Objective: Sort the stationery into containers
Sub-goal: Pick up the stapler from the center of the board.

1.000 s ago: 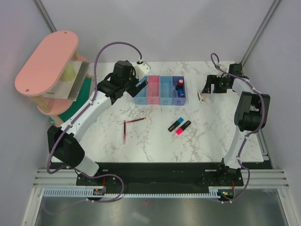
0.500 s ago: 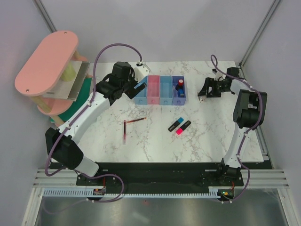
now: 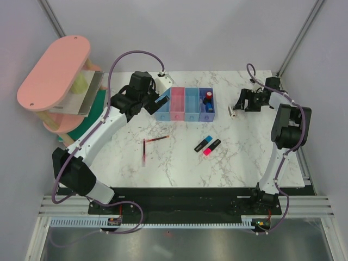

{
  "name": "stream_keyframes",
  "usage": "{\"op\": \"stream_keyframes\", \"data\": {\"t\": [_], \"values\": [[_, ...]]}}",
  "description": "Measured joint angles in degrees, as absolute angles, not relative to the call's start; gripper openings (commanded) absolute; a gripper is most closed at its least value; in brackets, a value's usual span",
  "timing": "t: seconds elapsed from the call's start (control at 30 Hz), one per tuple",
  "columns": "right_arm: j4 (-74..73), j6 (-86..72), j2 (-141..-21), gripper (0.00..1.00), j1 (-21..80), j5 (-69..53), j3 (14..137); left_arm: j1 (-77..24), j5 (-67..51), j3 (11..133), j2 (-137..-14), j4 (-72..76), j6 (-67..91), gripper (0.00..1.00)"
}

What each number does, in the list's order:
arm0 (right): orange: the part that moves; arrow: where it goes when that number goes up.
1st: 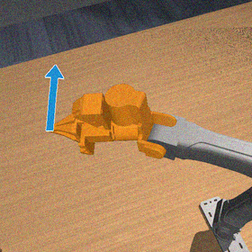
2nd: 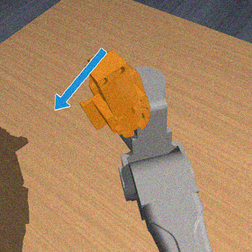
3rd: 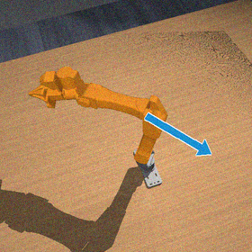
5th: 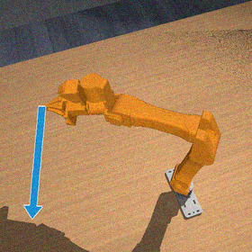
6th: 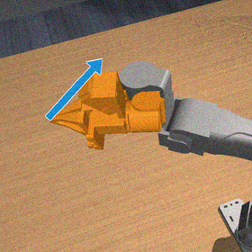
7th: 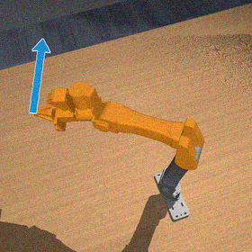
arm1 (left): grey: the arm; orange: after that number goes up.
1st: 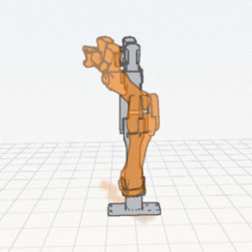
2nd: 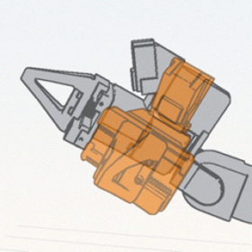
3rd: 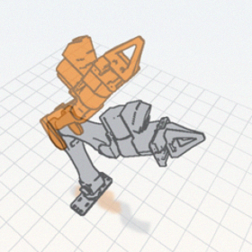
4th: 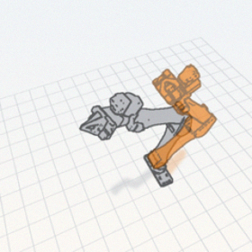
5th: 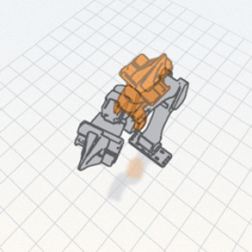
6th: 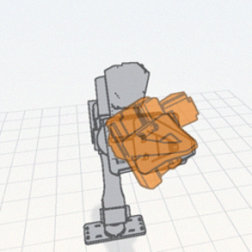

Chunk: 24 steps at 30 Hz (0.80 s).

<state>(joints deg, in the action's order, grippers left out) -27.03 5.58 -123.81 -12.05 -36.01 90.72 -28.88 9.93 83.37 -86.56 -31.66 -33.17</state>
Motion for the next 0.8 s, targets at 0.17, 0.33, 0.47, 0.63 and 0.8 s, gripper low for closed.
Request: {"op": "stream_keyframes", "data": {"t": [0.17,0.33,0.47,0.63,0.8], "values": [[-24.9,5.8,-121.4,0.89,-11.6,-26.7,88.5,-28.9,9.9,83.2,-86.3,-31.7,-33.2,1.00],[-23.9,5.8,-120.7,0.89,-11.0,-22.2,88.3,-28.9,9.9,83.0,-85.4,-31.8,-33.2,1.00],[-23.9,5.7,-120.7,0.89,-10.5,-20.8,88.4,-28.9,9.8,82.5,-84.5,-31.8,-33.2,1.00],[-24.0,5.8,-120.7,0.89,-9.1,-19.1,88.8,-28.9,9.8,81.9,-84.0,-31.9,-33.2,1.00],[-23.9,5.8,-120.7,0.89,-7.5,-17.9,89.4,-28.9,9.7,81.3,-83.7,-32.1,-33.2,1.00]]}}
